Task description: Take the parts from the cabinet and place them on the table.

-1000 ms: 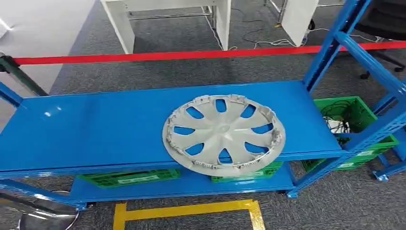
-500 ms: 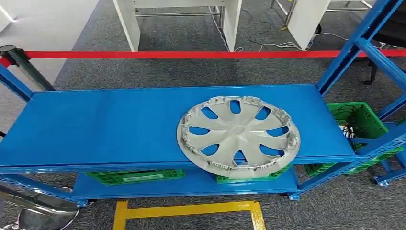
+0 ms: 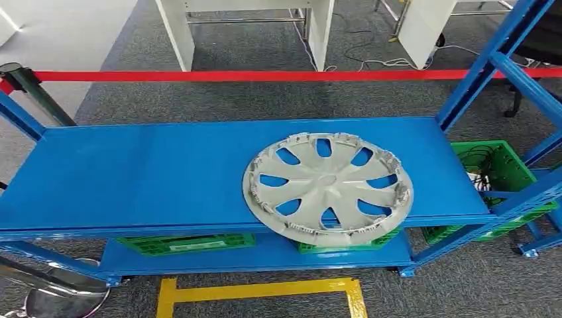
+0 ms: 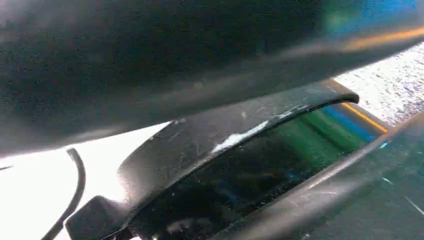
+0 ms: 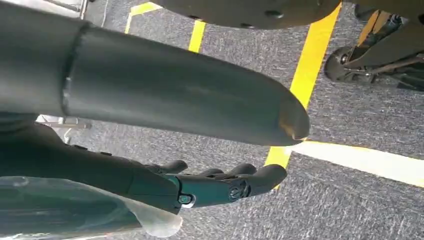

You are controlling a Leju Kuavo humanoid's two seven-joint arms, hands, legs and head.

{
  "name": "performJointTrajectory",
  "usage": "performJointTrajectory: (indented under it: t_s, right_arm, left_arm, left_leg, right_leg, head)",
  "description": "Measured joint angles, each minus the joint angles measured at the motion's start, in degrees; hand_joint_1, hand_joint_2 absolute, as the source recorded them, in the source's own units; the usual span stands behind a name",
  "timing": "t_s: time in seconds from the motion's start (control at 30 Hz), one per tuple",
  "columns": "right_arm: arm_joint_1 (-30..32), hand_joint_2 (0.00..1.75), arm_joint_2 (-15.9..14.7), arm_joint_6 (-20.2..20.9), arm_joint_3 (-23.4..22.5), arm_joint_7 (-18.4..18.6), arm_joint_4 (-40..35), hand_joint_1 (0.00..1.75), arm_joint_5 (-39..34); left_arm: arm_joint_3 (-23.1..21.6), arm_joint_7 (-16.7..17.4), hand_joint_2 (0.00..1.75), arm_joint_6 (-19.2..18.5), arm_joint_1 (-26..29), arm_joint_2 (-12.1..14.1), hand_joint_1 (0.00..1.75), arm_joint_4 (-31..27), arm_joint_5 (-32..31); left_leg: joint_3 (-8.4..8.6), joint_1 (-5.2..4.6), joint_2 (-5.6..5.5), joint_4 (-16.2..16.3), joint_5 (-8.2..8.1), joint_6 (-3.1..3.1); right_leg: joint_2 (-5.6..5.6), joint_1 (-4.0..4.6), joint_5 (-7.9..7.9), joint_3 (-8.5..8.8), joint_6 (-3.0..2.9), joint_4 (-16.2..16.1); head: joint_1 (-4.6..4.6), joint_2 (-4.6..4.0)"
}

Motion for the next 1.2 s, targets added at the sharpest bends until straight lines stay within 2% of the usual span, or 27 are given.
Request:
performJointTrajectory:
  t_s: [0.03, 0.07, 0.1, 0.27, 0.3, 0.47, 0.73, 0.77, 0.93, 0.97, 1.0, 1.07, 1.13, 1.2]
  right_arm:
    - [0.01, 0.00, 0.00, 0.00, -0.02, 0.00, 0.00, 0.00, 0.00]
    - [0.02, 0.00, 0.00, 0.00, -0.02, 0.00, 0.00, 0.00, 0.00]
    - [0.02, 1.75, 0.00, 0.00, -0.02, -0.02, 0.00, 0.00, 0.00]
    - [0.10, 1.75, 0.00, 0.37, -0.09, 0.00, -0.02, 0.00, -1.59]
    - [0.28, 0.00, -0.02, 0.53, 0.29, -0.02, -0.13, 0.00, -2.47]
    - [1.61, 0.00, -0.59, 1.66, 3.59, -0.74, -1.05, 0.00, -8.88]
    - [3.66, 0.00, -2.16, 3.82, 11.73, -2.27, -3.19, 0.00, -21.16]
    - [3.93, 1.75, -2.34, 4.09, 12.64, -2.47, -3.41, 0.00, -22.39]
    - [5.27, 1.75, -3.39, 5.65, 17.98, -3.84, -4.79, 0.00, -30.35]
    - [5.25, 0.00, -3.43, 6.67, 18.03, -5.10, -4.79, 0.00, -35.99]
    - [5.15, 0.00, -3.43, 6.82, 17.82, -5.94, -4.79, 0.00, -39.26]
    - [4.85, 0.00, -3.43, 6.84, 17.38, -7.00, -4.79, 0.00, -39.28]
    - [4.63, 0.00, -3.43, 7.78, 17.03, -6.99, -4.79, 0.00, -43.77]
    - [4.49, 0.00, -3.41, 7.82, 16.21, -6.97, -4.79, 0.00, -43.23]
  left_arm:
    - [0.00, 0.00, 0.00, 0.00, 0.00, 0.00, 0.00, 0.00, 0.00]
    - [0.00, 0.00, 1.75, -0.02, 0.00, 0.00, 0.00, 0.00, 0.00]
    - [0.00, 0.00, 1.75, 0.00, 0.00, 0.00, 0.00, 0.00, 0.00]
    - [0.00, -0.02, 1.75, -0.28, 0.13, 0.06, 0.00, 0.00, 1.09]
    - [0.00, 0.04, 0.00, -0.48, 0.21, 0.18, 0.00, 0.00, 1.73]
    - [0.00, -0.15, 0.00, -1.79, 1.21, 0.98, 0.00, -0.33, 6.21]
    - [0.00, -1.18, 0.00, -4.41, 3.17, 2.62, 0.00, -2.12, 14.74]
    - [0.00, -1.20, 1.75, -4.66, 3.40, 2.84, 0.00, -2.34, 15.61]
    - [0.00, -2.12, 1.75, -6.56, 4.63, 3.78, 0.00, -3.83, 21.19]
    - [0.06, -2.73, 0.00, -7.72, 4.62, 3.87, 0.00, -3.85, 25.01]
    - [0.19, -3.10, 0.00, -7.80, 4.58, 3.82, 0.00, -3.87, 26.46]
    - [0.37, -3.69, 0.00, -7.28, 4.46, 3.69, 0.00, -3.87, 25.40]
    - [0.76, -3.87, 0.00, -8.52, 4.24, 3.58, 0.00, -3.87, 29.39]
    - [1.07, -3.89, 0.00, -8.40, 4.08, 3.41, 0.00, -3.85, 29.15]
  left_leg:
    - [0.00, 0.00, 0.00, 0.00, 0.00, 0.00]
    - [0.00, 0.01, 0.00, -0.01, 0.00, 0.00]
    - [0.00, 0.05, 0.00, -0.01, 0.00, 0.00]
    - [0.00, 0.04, 0.00, -0.01, -0.01, 0.00]
    - [0.00, 0.04, 0.00, -0.01, -0.01, 0.01]
    - [-0.01, 0.03, 0.00, -0.01, -0.02, 0.01]
    - [0.04, 0.03, 0.00, -0.02, -0.04, 0.02]
    - [0.05, 0.03, 0.00, -0.02, -0.04, 0.02]
    - [0.05, 0.04, 0.00, -0.03, -0.04, 0.02]
    - [0.04, 0.04, 0.00, -0.03, -0.04, 0.02]
    - [0.04, 0.04, 0.00, -0.03, -0.04, 0.02]
    - [0.09, 0.04, 0.00, -0.03, -0.04, 0.02]
    - [0.16, 0.04, 0.00, -0.03, -0.07, 0.03]
    - [0.17, 0.04, 0.00, -0.04, -0.09, 0.01]
  right_leg:
    - [0.00, 0.00, 0.00, 0.00, 0.00, 0.00]
    - [0.00, 0.00, 0.00, 0.00, 0.00, 0.00]
    - [0.00, 0.00, 0.00, 0.00, 0.00, 0.00]
    - [0.00, 0.00, -0.02, 0.00, 0.01, 0.00]
    - [0.00, 0.00, -0.02, 0.02, 0.02, 0.00]
    - [0.01, 0.00, -0.02, 0.01, 0.02, 0.00]
    - [0.01, -0.01, -0.10, -0.21, 0.13, -0.01]
    - [0.01, -0.01, -0.10, -0.21, 0.13, -0.01]
    - [0.01, 0.00, -0.10, -0.17, 0.13, -0.01]
    - [0.01, 0.00, -0.10, -0.16, 0.13, -0.01]
    - [0.02, 0.00, -0.10, -0.15, 0.13, -0.01]
    - [0.02, 0.00, -0.11, -0.26, 0.13, -0.01]
    - [0.01, -0.01, -0.17, -0.43, 0.11, -0.01]
    - [0.02, -0.01, -0.17, -0.41, 0.11, -0.01]
  head:
    - [0.02, 0.00]
    - [0.00, 0.00]
    - [0.02, 0.00]
    - [0.02, 0.00]
    - [0.02, 0.00]
    - [0.02, 0.00]
    - [0.02, 0.00]
    - [0.02, 0.00]
    - [0.02, 0.00]
    - [0.02, 0.00]
    - [0.02, 0.00]
    - [0.02, 0.00]
    - [0.02, 0.00]
    - [0.02, 0.00]
